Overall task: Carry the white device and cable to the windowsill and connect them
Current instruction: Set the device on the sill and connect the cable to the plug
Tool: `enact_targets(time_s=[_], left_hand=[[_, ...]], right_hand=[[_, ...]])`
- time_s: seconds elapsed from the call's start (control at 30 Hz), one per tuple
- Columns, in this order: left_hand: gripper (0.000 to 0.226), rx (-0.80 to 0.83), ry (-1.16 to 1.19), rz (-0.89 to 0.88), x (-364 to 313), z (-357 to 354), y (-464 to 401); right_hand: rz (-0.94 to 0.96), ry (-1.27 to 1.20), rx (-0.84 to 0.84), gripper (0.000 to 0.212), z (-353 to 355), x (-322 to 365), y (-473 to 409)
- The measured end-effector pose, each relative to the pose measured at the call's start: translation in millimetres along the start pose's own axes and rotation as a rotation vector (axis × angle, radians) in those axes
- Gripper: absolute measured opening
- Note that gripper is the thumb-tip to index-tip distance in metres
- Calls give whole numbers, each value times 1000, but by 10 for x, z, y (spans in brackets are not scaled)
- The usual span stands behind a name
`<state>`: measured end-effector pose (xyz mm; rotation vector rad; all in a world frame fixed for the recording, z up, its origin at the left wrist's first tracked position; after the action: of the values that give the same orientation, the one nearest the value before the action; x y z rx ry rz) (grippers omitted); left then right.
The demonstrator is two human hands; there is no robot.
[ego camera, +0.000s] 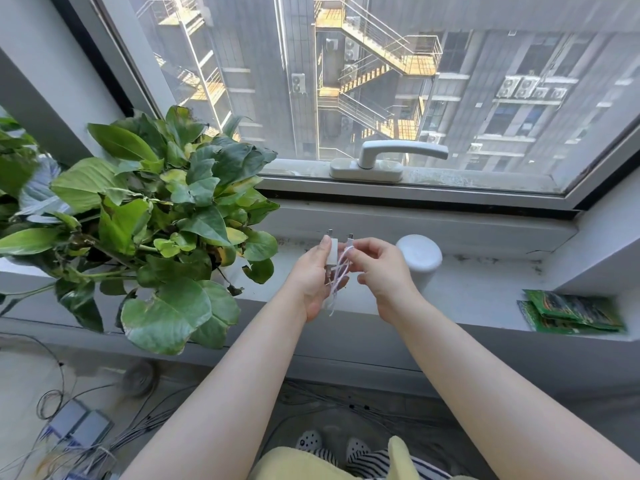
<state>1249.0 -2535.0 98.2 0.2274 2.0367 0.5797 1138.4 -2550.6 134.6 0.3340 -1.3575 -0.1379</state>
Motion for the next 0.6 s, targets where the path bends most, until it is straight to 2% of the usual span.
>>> enact_targets(time_s=[0.2, 0.33, 0.47, 0.6], left_hand=[[35, -113, 91, -46, -65, 88, -8], [34, -110, 106, -105, -159, 71, 1], [31, -136, -5, -200, -286, 60, 25], [29, -167, -193, -319, -402, 71, 45]], right_hand=[[-21, -13, -18, 18, 167, -60, 97], [-17, -47, 14, 23, 262, -152, 195], [79, -51, 25, 23, 393, -178, 310], [161, -71, -61, 16, 667, -163, 422]])
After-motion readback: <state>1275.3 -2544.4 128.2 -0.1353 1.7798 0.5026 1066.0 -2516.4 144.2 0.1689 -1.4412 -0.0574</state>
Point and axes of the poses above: each hand's wrist, its own y-axis away from the middle knuckle, its own z-axis out of the back of the hand, x = y × z, the point moved 8 cm from there along -y, towards the middle knuckle, and after that the axes turned 9 degrees about y, right-handed, at the moved point
